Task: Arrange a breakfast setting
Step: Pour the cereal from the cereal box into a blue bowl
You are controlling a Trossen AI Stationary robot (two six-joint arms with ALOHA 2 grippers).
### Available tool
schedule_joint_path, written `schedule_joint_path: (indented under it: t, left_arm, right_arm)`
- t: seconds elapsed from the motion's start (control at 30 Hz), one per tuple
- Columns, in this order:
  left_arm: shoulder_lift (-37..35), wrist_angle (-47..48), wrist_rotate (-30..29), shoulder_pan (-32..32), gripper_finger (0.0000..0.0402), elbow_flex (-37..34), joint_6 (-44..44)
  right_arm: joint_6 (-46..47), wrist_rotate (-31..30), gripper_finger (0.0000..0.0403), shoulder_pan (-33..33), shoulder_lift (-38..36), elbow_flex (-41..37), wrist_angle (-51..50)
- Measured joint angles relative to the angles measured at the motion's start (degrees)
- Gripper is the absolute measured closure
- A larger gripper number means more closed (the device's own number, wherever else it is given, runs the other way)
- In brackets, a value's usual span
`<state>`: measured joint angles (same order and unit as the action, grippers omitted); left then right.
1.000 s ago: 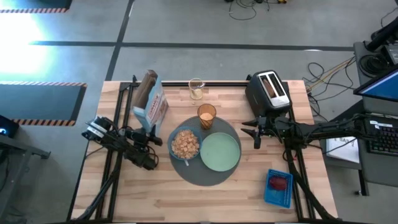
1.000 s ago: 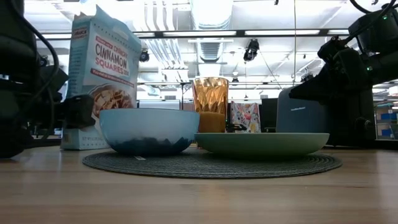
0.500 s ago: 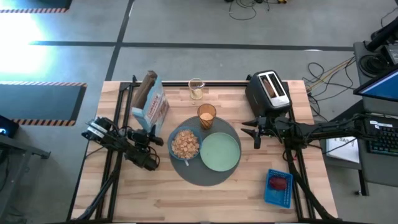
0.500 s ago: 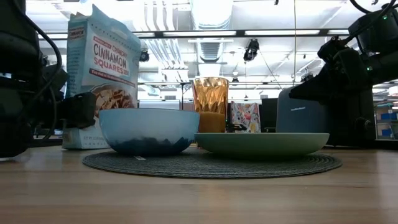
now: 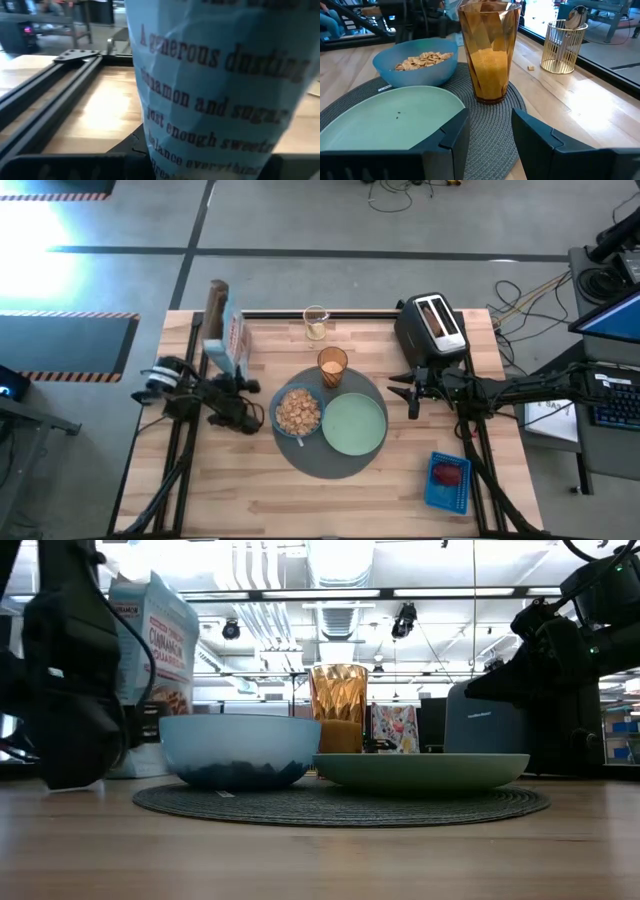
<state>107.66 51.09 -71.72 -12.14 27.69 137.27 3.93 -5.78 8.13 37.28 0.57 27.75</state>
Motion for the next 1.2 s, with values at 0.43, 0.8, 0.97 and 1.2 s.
schedule_joint_path:
  t: [0.43, 0.8, 0.97, 1.2]
  left_arm:
    - [-0.06, -0.31, -0.22, 10.6, 0.0316, -1.54, -0.02]
    - [-0.29, -0.25, 0.23, 13.78, 0.0316, -3.02, -0.27]
    - [-0.61, -0.44, -0.25, 15.39, 0.0316, -3.11, -1.58]
    - [-0.9, -0.22, -0.1, 15.41, 0.0313, -3.13, -2.58]
  right_arm:
    - [0.06, 0.0, 0.0268, -0.01, 0.0, -0.01, 0.0]
    - [0.02, 0.0, 0.0268, 0.01, -0.02, 0.01, 0.0]
    - [0.02, 0.0, 0.0268, 0.01, 0.0, 0.0, 0.0]
    - [0.04, 0.0, 0.0268, 0.01, -0.02, 0.01, 0.0]
